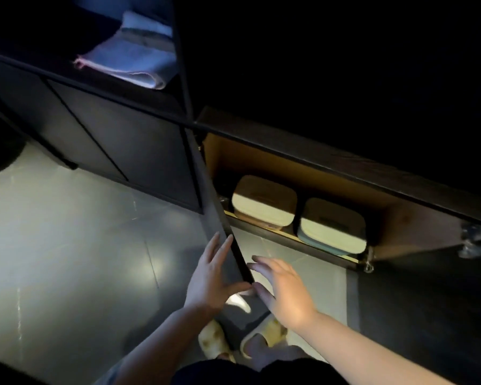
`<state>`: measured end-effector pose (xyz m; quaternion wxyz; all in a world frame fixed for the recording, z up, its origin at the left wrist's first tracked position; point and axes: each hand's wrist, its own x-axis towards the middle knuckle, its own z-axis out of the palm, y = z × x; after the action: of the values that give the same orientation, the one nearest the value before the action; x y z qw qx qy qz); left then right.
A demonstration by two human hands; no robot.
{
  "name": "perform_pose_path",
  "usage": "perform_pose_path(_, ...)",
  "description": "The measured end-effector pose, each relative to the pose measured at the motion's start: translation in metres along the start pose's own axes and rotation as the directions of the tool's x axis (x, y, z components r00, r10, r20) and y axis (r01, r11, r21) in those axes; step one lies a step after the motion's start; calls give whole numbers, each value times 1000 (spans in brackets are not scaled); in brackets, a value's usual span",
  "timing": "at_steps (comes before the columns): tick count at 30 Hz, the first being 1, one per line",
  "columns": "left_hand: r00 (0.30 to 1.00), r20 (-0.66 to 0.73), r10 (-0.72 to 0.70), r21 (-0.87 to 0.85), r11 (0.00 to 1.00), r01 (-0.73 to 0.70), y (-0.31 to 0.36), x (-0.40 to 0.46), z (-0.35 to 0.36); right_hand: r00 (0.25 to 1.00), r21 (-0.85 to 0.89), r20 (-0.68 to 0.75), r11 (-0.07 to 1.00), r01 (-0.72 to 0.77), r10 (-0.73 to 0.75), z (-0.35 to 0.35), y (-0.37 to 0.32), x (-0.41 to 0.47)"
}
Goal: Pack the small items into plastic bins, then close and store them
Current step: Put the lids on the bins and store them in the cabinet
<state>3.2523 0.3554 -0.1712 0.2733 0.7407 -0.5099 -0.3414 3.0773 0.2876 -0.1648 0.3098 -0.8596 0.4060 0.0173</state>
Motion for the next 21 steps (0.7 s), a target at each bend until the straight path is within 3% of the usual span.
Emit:
perform_pose_path(4,999,-36,-2,108,994,6,36,41,31,976,86,-93,978,-189,197,-11,39,-17)
perform_pose_path(10,981,-154,-121,-13,993,120,94,102,81,903,164,-281,943,-289,326,-45,92,-3)
perform_pose_path(16,975,-200,-96,174,976,132,115,140,93,889,211,-329,943,-258,317,-66,104,-1)
perform_pose_path(19,980,-186,-66,214,971,106,110,151,96,901,155,-266,938,-310,342,-57,101,-1)
perform_pose_path(21,987,-154,-42,246,966,79,111,159,99,901,26,-212,924,-381,377,-58,101,5)
